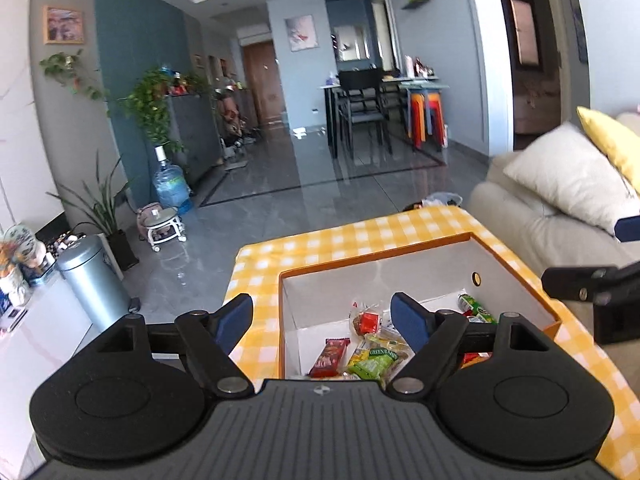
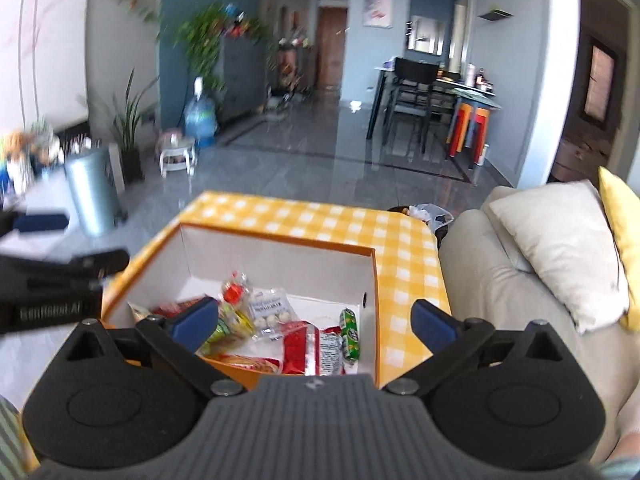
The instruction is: Organize snacks
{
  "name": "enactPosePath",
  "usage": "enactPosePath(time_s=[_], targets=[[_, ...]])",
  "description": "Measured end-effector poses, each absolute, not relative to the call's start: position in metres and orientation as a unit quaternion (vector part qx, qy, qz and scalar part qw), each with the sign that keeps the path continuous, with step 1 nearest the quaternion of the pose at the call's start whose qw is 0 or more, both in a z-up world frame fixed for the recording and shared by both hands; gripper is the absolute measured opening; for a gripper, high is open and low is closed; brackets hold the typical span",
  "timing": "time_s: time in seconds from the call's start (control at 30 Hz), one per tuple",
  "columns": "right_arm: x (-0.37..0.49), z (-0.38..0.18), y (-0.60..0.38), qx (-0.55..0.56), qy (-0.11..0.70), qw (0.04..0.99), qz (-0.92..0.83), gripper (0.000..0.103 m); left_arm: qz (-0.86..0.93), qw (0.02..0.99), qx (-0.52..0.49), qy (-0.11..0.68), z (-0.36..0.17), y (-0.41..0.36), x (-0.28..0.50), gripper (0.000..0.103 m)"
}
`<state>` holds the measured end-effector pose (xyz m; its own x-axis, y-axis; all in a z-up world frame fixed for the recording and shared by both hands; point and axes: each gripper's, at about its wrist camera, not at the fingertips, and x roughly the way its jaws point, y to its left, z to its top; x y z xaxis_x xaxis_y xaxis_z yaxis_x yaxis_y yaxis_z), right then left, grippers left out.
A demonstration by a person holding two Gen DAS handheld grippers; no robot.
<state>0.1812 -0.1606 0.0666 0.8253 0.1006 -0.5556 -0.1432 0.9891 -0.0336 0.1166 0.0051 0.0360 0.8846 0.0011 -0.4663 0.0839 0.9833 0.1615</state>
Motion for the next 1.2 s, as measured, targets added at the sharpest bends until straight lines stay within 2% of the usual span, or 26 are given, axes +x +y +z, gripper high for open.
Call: enactPosePath(time_s=[0.3, 0.87, 1.2], targets=[[0.130, 0.065, -0.159, -0.005, 0.258, 0.966, 0.019, 0.099, -0.007, 0.968, 0.051, 0.244, 0.031, 0.014, 0.084, 0.101], [0.098, 0.036, -0.148, -0.036, 0.257, 0.966, 0.015, 0.099, -0.004, 0.958, -0.030, 0.287, 0.006, 0.034, 0.069, 0.102], [0.108, 0.021, -0.146, -0.037, 0.276, 0.960, 0.017, 0.099, 0.000, 0.951, 0.009, 0.308, -0.009, 0.024, 0.073, 0.102]])
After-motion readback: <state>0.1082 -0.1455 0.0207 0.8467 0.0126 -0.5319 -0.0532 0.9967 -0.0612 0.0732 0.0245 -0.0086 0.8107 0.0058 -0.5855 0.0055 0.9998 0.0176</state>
